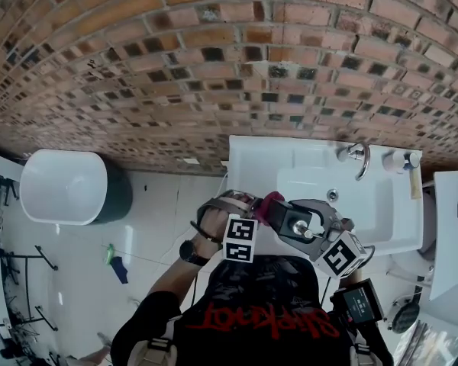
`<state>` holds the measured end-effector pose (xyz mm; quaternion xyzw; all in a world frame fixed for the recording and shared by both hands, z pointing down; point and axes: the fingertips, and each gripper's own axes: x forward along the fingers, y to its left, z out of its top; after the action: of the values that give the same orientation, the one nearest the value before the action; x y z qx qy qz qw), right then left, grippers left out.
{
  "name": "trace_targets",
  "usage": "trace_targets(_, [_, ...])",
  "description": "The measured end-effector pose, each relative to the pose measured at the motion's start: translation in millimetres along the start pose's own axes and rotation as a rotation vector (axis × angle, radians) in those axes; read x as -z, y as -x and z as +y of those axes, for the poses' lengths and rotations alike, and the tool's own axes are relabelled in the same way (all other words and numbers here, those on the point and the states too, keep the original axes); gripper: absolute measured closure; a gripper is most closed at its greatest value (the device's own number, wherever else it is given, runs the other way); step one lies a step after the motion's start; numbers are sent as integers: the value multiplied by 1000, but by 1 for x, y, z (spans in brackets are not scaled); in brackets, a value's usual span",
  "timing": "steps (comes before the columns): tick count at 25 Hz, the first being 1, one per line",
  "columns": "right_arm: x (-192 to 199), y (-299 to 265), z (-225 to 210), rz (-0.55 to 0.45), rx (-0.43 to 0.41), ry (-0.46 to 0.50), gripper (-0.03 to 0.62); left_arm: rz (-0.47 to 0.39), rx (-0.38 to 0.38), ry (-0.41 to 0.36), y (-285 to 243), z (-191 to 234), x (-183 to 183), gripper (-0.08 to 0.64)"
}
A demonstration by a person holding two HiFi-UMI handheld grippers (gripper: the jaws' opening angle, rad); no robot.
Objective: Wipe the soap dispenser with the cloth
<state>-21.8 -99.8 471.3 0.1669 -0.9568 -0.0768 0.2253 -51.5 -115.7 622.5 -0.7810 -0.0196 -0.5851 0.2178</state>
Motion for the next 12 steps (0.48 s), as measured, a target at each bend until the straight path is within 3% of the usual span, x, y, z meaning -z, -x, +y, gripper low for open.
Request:
trace_targets(5, [11, 1, -6, 10, 14, -35, 288, -114, 6, 68, 11, -2, -9, 463])
trace_targets(12, [19, -2, -5, 22, 1, -43, 288, -178, -29, 72, 27, -1, -9, 453])
